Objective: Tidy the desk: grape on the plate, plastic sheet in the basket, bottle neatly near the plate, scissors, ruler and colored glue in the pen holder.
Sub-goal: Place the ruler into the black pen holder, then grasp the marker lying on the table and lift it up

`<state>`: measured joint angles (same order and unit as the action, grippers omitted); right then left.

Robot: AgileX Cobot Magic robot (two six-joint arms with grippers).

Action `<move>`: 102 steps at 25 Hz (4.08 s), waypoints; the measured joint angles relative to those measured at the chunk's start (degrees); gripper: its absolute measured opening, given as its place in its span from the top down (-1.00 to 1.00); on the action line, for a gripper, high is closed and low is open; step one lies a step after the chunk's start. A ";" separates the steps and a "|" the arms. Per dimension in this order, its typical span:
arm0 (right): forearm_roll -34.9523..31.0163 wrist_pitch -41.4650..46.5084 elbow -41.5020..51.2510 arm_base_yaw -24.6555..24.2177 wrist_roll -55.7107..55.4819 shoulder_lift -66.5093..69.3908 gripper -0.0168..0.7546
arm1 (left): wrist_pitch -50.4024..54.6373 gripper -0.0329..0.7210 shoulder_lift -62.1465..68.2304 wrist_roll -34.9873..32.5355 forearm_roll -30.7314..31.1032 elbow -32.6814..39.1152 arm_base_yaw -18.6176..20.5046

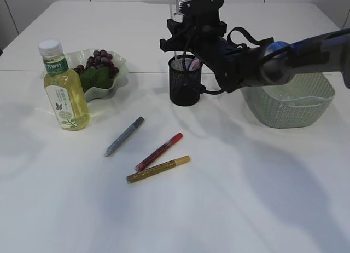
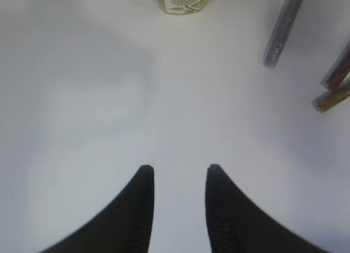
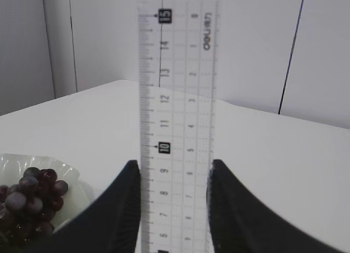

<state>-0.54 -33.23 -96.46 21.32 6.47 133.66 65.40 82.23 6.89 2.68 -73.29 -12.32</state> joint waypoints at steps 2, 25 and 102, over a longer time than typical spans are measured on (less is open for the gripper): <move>0.00 -0.41 0.00 -0.04 0.10 0.63 0.18 | 0.00 0.28 0.00 0.00 0.00 0.00 0.00; -0.46 -2.86 0.00 -0.04 0.10 3.00 0.16 | -0.15 0.28 0.04 0.00 0.00 0.00 0.00; -15.82 104.67 23.17 -0.04 -8.95 -56.68 -0.13 | 4.47 0.28 28.67 -4.91 -3.83 -25.64 -12.67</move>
<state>-16.36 71.44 -73.30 21.28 -2.47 76.98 69.87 110.90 1.97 -1.15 -98.93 -24.99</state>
